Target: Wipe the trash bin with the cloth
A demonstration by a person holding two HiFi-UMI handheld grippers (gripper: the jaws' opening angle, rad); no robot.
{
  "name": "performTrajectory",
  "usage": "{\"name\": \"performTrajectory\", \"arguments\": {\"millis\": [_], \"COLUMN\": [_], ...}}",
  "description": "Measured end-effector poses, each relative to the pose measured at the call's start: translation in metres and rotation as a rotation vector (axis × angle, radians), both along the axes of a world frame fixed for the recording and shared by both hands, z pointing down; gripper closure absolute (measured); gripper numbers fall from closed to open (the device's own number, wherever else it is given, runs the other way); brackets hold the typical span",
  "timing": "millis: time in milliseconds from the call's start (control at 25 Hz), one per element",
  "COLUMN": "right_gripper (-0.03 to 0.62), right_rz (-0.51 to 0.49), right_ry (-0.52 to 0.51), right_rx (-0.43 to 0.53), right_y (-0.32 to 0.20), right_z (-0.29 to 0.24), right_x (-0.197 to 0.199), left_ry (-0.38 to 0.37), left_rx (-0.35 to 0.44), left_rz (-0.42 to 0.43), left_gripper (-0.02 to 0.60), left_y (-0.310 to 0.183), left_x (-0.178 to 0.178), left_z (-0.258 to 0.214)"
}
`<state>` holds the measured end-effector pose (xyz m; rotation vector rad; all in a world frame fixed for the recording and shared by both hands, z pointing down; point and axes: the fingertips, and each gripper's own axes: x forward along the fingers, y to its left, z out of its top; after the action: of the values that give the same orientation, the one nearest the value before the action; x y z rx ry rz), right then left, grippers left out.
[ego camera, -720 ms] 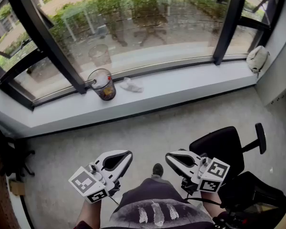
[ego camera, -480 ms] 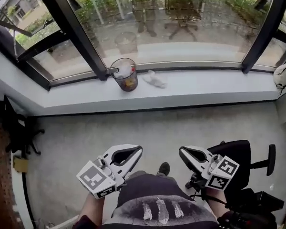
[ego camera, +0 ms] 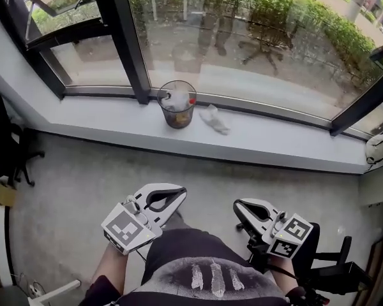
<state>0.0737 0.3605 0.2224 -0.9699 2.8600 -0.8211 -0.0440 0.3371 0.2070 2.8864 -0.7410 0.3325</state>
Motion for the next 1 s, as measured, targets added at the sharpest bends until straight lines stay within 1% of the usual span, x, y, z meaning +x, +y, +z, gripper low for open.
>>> {"name": "performTrajectory", "arguments": {"millis": [120, 200, 280, 360, 440, 520, 680, 800, 880, 1000], "right_gripper": [0.594, 0.594, 0.594, 0.594, 0.594, 0.594, 0.594, 0.594, 0.594, 0.592], "right_rz": [0.046, 0.049, 0.022, 0.027, 0.039, 0.028, 0.031, -0.006, -0.034, -0.068], "right_ry": [0.038, 0.068, 0.13, 0.213, 0.303, 0.375, 0.434, 0.519, 0.559, 0.503], "right_rx": [-0.035, -0.046, -0.024, 0.014, 0.038, 0.04, 0.019, 0.036, 0.053, 0.003], "right_y": [-0.038, -0.063, -0.087, -0.114, -0.136, -0.148, -0.184, -0.212, -0.237, -0.271], "right_z": [0.002, -0.001, -0.005, -0.007, -0.004, 0.002, 0.023, 0.039, 0.048, 0.067], "right_x": [-0.009, -0.029, -0.051, -0.066, -0.074, -0.078, -0.074, -0.065, -0.056, -0.054], "left_ry": [0.011, 0.007, 0.027, 0.049, 0.053, 0.055, 0.049, 0.011, -0.046, -0.17], "left_rx": [0.005, 0.007, 0.0, -0.013, -0.018, -0.014, -0.018, -0.035, -0.017, 0.017], "left_rz": [0.028, 0.048, 0.075, 0.096, 0.099, 0.096, 0.07, 0.049, 0.051, 0.07], "left_gripper": [0.586, 0.586, 0.586, 0.586, 0.586, 0.586, 0.586, 0.586, 0.586, 0.586], "left_y": [-0.047, -0.079, -0.107, -0.138, -0.167, -0.187, -0.226, -0.251, -0.27, -0.293], "left_x": [-0.011, -0.025, -0.04, -0.052, -0.059, -0.063, -0.068, -0.059, -0.047, -0.037], "left_z": [0.009, 0.013, 0.016, 0.019, 0.02, 0.022, 0.033, 0.049, 0.056, 0.066]}}
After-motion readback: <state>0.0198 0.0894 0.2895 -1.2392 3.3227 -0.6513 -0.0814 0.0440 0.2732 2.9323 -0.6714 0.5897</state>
